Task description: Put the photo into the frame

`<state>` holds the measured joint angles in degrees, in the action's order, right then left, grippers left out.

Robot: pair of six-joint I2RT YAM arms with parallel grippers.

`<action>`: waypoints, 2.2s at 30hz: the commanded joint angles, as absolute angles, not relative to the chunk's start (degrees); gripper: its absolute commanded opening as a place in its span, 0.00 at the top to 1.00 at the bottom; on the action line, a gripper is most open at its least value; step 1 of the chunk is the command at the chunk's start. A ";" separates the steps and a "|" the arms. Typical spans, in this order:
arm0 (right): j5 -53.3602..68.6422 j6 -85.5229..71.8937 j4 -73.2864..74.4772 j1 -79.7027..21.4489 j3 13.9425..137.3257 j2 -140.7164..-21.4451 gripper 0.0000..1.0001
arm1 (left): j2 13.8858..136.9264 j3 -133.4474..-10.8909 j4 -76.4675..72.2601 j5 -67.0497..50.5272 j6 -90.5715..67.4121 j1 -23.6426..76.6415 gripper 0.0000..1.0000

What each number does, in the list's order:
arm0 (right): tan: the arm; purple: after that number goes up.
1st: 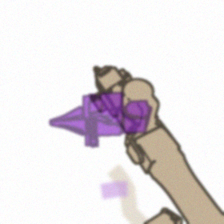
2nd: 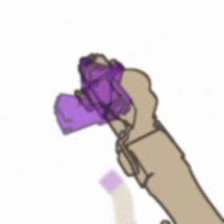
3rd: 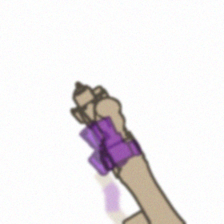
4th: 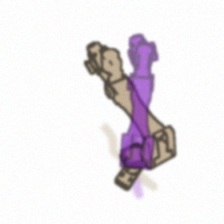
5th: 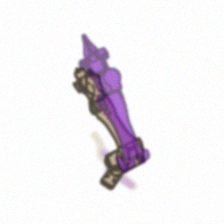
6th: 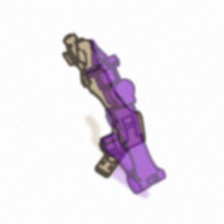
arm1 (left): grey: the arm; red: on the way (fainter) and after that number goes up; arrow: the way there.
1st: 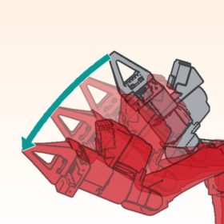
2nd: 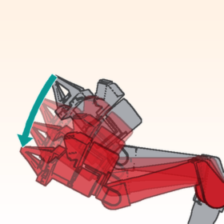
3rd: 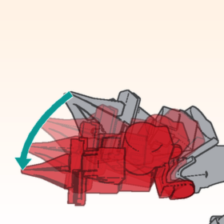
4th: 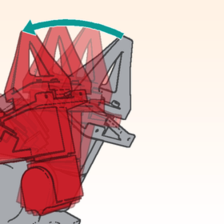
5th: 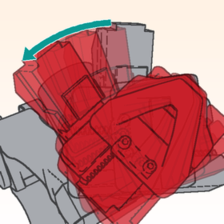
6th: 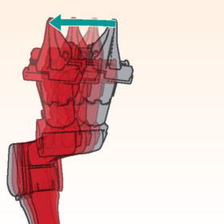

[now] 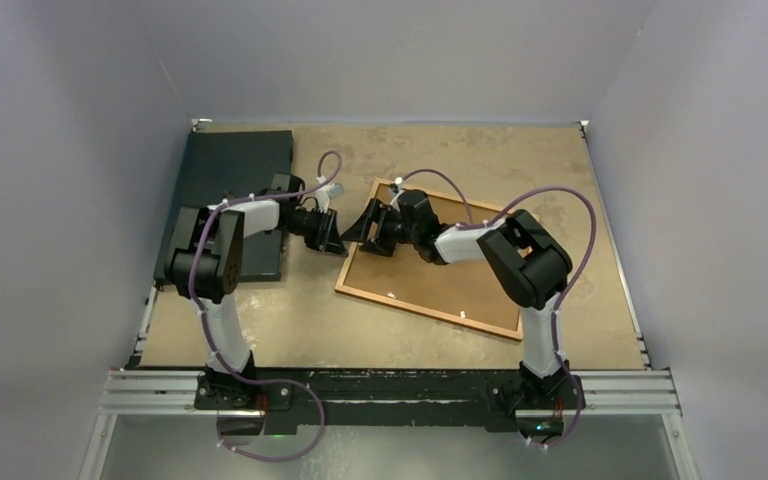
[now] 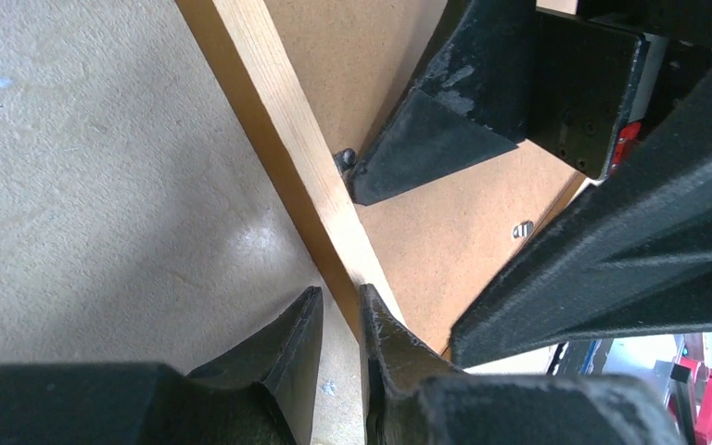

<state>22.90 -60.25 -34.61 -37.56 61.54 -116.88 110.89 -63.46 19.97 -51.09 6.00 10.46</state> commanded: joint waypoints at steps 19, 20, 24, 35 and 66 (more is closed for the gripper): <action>-16.57 -46.85 3.03 -8.86 58.48 -88.08 0.01 | 106.62 -64.34 25.14 -43.58 16.95 10.66 0.78; -18.29 -47.13 4.49 -6.46 57.96 -86.98 0.01 | 106.69 -64.39 25.23 -43.05 17.43 10.92 0.78; -23.52 -48.95 4.99 1.54 53.05 -83.16 0.01 | 106.73 -64.44 25.40 -41.76 18.56 12.24 0.78; -14.38 -50.73 -2.66 7.82 54.20 -96.55 0.01 | 105.28 -64.43 28.01 -38.50 22.16 15.69 0.79; 20.81 -36.88 -1.09 -15.50 112.62 -137.25 0.01 | 107.31 -80.43 54.24 -47.67 34.71 23.65 0.49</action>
